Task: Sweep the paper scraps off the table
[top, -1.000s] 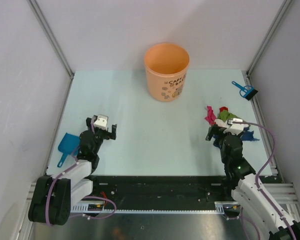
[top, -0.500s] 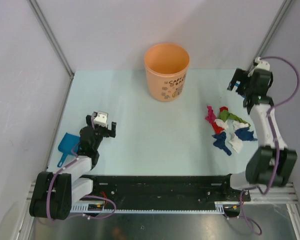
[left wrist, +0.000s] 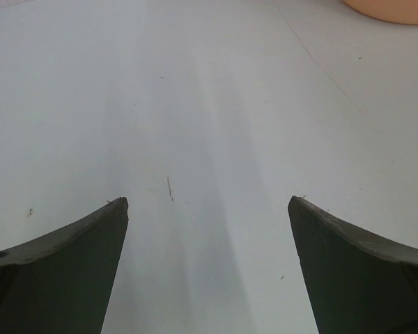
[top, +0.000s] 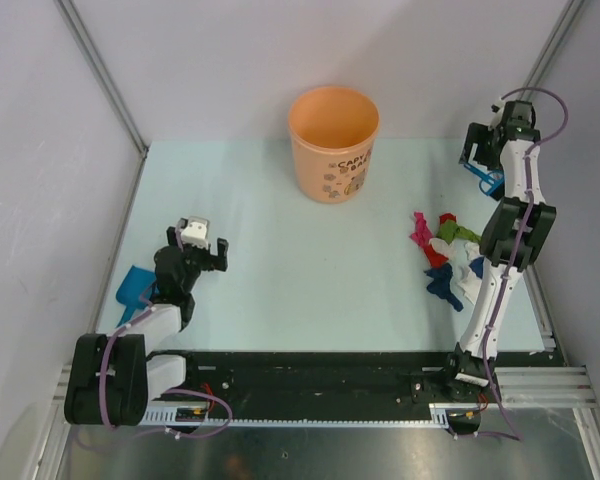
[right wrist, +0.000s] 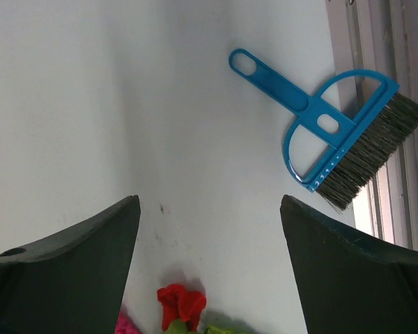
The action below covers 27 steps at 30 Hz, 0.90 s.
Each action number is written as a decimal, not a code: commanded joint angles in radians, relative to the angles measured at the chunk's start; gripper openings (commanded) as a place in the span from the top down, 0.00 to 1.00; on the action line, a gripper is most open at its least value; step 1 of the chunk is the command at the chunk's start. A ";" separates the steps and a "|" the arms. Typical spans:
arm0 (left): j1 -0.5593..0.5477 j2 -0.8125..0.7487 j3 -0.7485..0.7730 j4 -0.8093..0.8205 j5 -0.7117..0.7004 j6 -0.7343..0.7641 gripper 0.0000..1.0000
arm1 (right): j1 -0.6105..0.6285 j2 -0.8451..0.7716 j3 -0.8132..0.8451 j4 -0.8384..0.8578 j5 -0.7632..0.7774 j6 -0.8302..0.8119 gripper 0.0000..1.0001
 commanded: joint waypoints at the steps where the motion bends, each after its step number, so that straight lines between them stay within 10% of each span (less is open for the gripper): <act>1: 0.010 0.019 0.055 0.004 0.047 -0.040 0.00 | -0.006 0.047 0.129 -0.089 0.030 -0.045 0.15; 6: 0.038 0.038 0.075 -0.018 0.070 -0.040 0.00 | -0.005 0.087 0.109 -0.074 0.051 -0.114 0.34; 16: 0.050 0.059 0.096 -0.042 0.084 -0.045 0.00 | -0.015 0.216 0.132 -0.044 0.140 -0.186 0.31; 27: 0.055 0.078 0.118 -0.061 0.092 -0.045 0.00 | -0.038 0.258 0.161 -0.089 -0.008 -0.202 0.53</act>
